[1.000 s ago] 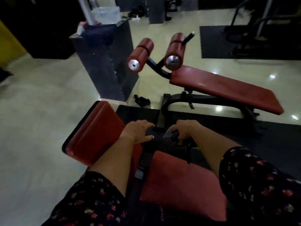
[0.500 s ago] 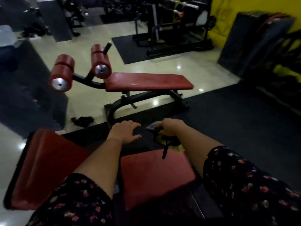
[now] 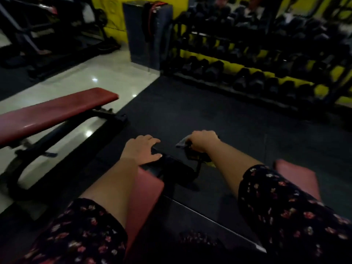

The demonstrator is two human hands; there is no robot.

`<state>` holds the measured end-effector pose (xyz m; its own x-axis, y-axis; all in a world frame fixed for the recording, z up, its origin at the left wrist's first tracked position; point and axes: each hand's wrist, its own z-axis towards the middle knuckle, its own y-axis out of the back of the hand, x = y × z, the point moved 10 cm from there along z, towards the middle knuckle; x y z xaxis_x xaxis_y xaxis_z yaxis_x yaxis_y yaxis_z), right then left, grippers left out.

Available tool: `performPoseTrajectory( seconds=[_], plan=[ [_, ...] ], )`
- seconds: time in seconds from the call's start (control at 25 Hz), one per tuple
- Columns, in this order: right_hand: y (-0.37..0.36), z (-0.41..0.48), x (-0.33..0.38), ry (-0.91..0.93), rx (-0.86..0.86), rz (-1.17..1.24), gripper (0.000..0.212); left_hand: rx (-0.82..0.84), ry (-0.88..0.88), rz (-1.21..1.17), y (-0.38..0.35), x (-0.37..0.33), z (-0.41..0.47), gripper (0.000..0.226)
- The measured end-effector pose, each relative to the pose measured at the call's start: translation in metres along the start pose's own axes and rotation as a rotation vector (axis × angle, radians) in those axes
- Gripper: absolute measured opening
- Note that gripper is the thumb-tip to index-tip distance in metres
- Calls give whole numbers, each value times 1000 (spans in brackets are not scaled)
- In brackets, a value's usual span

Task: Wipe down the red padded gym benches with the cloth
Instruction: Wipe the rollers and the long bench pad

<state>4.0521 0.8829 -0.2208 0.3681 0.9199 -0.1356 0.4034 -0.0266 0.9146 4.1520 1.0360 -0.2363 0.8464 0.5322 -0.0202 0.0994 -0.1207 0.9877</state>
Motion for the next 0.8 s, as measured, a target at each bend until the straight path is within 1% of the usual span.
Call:
performPoseTrajectory(
  seconds=[0.08, 0.2, 0.28, 0.4, 0.6, 0.72, 0.8],
  plan=[
    [-4, -14, -61, -106, -17, 46, 34, 34, -98, 46, -1, -45, 27, 66],
    [-30, -30, -138, -230, 10, 175, 39, 34, -207, 80, 6, -100, 68, 66],
    [-49, -36, -168, -269, 32, 229, 40, 31, -244, 98, 9, -127, 92, 67],
    [-74, -33, -209, -317, 46, 256, 37, 49, -296, 155, 13, -175, 135, 67],
    [-76, -17, -266, -313, 21, 291, 38, 71, -290, 133, 34, -231, 210, 66],
    [-79, -13, -318, -380, -23, 288, 38, 84, -297, 132, 31, -270, 245, 67],
    [-83, -14, -350, -428, -40, 295, 38, 110, -352, 131, 24, -303, 264, 68]
  ],
)
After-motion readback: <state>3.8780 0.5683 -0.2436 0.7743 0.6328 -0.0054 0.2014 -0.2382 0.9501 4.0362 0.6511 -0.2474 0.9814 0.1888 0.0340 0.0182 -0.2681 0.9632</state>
